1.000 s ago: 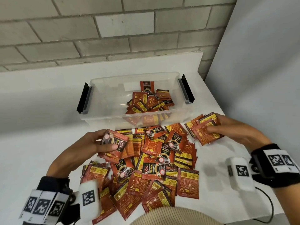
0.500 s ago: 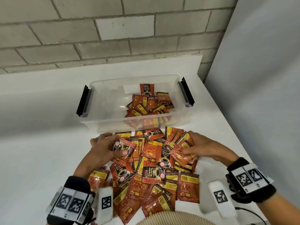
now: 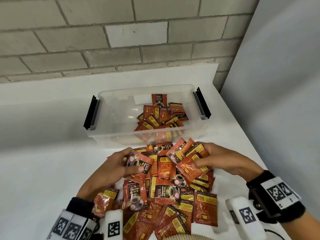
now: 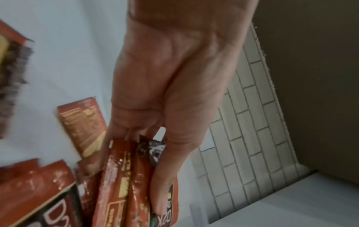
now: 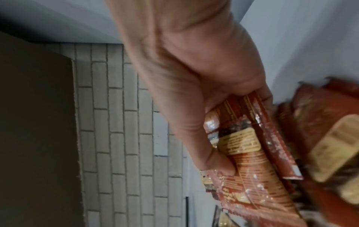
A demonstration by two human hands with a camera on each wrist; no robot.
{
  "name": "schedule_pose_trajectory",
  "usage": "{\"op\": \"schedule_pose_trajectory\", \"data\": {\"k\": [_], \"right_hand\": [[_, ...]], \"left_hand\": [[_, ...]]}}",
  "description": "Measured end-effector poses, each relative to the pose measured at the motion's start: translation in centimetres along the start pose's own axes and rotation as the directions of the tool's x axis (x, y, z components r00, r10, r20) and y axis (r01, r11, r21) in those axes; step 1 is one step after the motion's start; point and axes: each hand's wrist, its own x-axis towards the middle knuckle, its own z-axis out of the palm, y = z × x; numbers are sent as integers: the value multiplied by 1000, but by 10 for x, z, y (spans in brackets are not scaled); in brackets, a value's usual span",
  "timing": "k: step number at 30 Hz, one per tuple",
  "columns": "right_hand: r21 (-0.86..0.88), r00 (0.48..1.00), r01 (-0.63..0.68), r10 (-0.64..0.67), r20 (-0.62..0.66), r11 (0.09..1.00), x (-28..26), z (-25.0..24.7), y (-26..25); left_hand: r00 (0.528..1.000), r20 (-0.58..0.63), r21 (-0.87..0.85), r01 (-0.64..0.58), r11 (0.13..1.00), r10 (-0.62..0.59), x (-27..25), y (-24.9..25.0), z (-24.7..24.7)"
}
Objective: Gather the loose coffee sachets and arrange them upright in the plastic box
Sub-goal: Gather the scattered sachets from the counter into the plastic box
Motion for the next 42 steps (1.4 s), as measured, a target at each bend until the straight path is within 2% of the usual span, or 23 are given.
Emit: {"op": "schedule_pose_trajectory", "data": {"k": [3, 7, 9, 11, 14, 16, 20, 24, 29, 31, 34, 36, 39, 42], "right_hand": [[87, 997, 80, -78, -20, 993, -2, -9, -22], [182, 978, 205, -192, -86, 962, 9, -26, -56], [213, 966, 249, -225, -129, 945, 21, -34, -74], [229, 958, 267, -230, -173, 936, 38, -39, -88], [170, 957, 223, -183, -223, 960, 67, -41, -101], [115, 965, 175, -148, -215, 978, 83, -40, -103], [28, 981, 73, -67, -182, 997, 103, -36, -99], [7, 977, 29, -26, -213, 1000, 113, -36, -91], [-145, 971, 58, -89, -223, 988, 104, -37, -92], [-205, 966, 83, -130, -224, 975, 98, -38, -90], [-301, 942, 99, -187, -280, 948, 76, -39, -89], [-336, 918, 179, -280, -281, 925, 55, -35, -85], [-323, 914, 260, -340, -220, 910, 23, -24, -74], [-425, 940, 206, -299, -164, 881, 6, -8, -53]], "left_hand": [[998, 16, -78, -66, 995, 67, -7, 29, -7], [983, -106, -212, -168, 963, 148, -3, 74, -23], [972, -181, -298, -197, 934, 148, 12, 91, -30], [977, -198, -413, -161, 897, 84, 34, 103, -35], [992, -117, -510, -26, 860, -40, 64, 117, -33], [995, -44, -526, 55, 849, -92, 83, 122, -29], [984, -20, -497, 146, 855, -179, 112, 118, -23], [976, 21, -383, 208, 900, -216, 123, 112, -17], [977, -18, -138, 210, 968, -214, 119, 114, -19], [984, -57, -30, 169, 985, -170, 109, 117, -21], [991, -131, 103, 54, 993, -40, 88, 119, -23], [988, -140, 158, -46, 986, 68, 68, 117, -23], [987, -83, 272, -108, 956, 135, 36, 109, -20], [993, -2, 378, -109, 919, 119, 15, 87, -7]]}}
